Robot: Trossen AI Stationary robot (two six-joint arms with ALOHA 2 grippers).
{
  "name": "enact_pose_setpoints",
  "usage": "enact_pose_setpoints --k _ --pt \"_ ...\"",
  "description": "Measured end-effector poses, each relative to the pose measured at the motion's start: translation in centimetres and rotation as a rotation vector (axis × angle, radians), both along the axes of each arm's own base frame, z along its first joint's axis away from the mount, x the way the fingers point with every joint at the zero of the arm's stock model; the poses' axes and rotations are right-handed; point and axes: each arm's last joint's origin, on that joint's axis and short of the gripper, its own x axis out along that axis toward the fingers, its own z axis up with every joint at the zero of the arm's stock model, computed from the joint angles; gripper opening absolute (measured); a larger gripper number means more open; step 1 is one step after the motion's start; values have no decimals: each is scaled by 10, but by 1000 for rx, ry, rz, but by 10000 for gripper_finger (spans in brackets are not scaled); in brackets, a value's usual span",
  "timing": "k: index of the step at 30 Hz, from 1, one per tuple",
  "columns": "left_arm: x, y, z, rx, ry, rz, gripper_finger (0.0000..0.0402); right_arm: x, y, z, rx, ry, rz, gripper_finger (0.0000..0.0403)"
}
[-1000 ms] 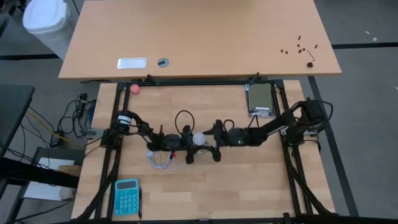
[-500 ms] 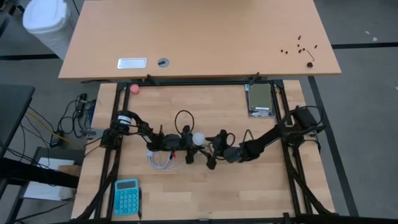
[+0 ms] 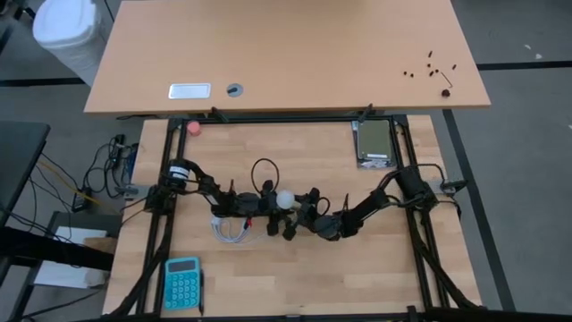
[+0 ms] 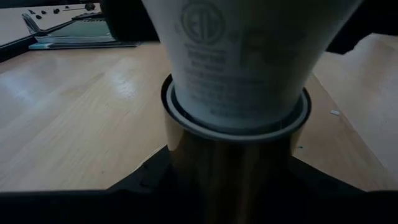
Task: Screw lightbulb
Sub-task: Remove the lightbulb from the lamp
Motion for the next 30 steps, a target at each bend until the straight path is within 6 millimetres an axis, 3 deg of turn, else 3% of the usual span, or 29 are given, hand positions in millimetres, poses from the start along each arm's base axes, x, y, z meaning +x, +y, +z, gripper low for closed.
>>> enact_pose_setpoints --k 11,21,30 --pt "0 -1 0 1 2 -6 183 -1 2 -4 -44 26 -12 160" --pt "-1 -1 0 -11 4 -20 183 -10 -1 -8 -6 -22 65 160" --pt "-1 -2 -1 -21 4 -25 183 -23 -32 -14 24 -66 327 158"
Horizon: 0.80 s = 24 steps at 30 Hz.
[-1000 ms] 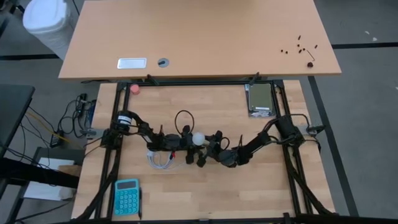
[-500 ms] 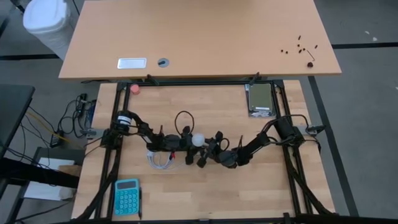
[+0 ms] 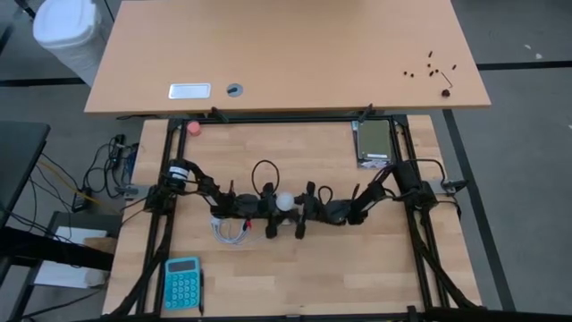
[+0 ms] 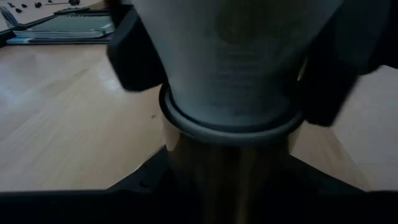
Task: Screw lightbulb
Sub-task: Remove the lightbulb from the lamp
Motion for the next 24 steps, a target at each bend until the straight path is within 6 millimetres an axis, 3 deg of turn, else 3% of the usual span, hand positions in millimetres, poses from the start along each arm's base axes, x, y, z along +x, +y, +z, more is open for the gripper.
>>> enact_pose_setpoints --k 15,19,24 --pt "1 -1 0 16 1 -27 183 -1 -78 -1 -25 -15 692 157" --pt "1 -1 0 6 -1 -20 183 1 -91 0 22 -8 769 167" --pt "1 0 0 10 1 -6 183 2 -93 1 132 -2 727 202"
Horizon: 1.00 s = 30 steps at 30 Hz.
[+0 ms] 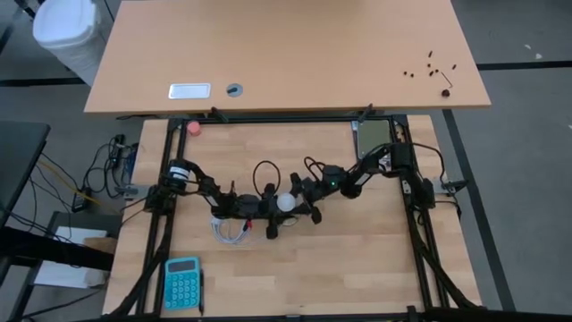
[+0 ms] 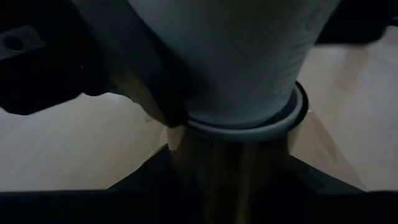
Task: Screw lightbulb
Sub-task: Remove the lightbulb from the lamp
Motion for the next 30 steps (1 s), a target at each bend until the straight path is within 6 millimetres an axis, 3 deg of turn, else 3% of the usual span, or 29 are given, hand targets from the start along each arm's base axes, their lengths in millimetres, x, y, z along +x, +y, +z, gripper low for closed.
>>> enact_pose_setpoints --k 3,8,14,19,30 --pt "0 0 0 14 1 2 183 0 5 1 28 6 -17 237" --pt "-1 1 0 8 -1 11 183 0 24 0 -9 1 -198 273" --pt "0 1 0 12 -1 8 183 -7 59 11 -165 24 -446 274" --pt "0 1 0 8 -1 10 183 -14 77 21 -239 101 -603 278" --pt "0 1 1 7 -4 12 183 -26 105 37 -146 186 -808 286"
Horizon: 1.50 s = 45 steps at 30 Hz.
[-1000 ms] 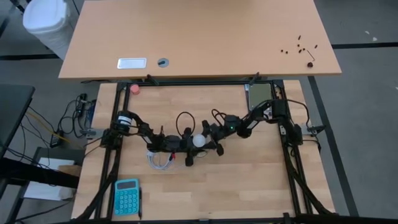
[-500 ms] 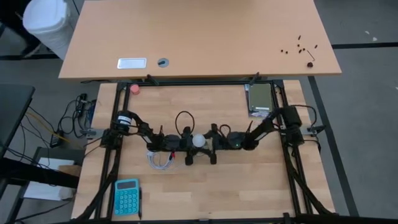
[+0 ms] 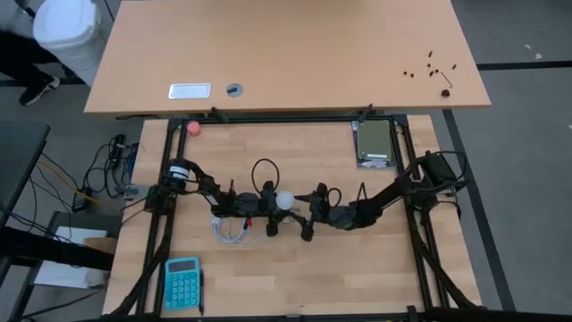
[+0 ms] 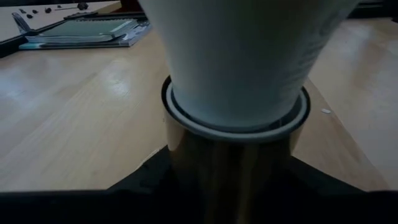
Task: Screw lightbulb
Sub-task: Remove the lightbulb from the lamp
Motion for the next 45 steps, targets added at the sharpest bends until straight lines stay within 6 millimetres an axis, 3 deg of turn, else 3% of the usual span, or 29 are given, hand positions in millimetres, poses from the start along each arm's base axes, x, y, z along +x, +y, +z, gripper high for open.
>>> enact_pose_setpoints --k 7,20,33,39,45 --pt "0 0 0 0 -1 -1 183 6 13 3 48 21 -21 286" --pt "0 -1 0 -1 0 4 187 42 20 -11 -34 27 -145 280" --pt "-1 -1 -1 1 4 -2 188 40 21 -12 -75 30 -133 160" --pt "-2 -2 -1 -5 4 -11 188 36 19 -12 -64 33 -74 153" --pt "-2 -3 -1 -14 4 -13 188 27 1 -17 -43 -1 77 151"
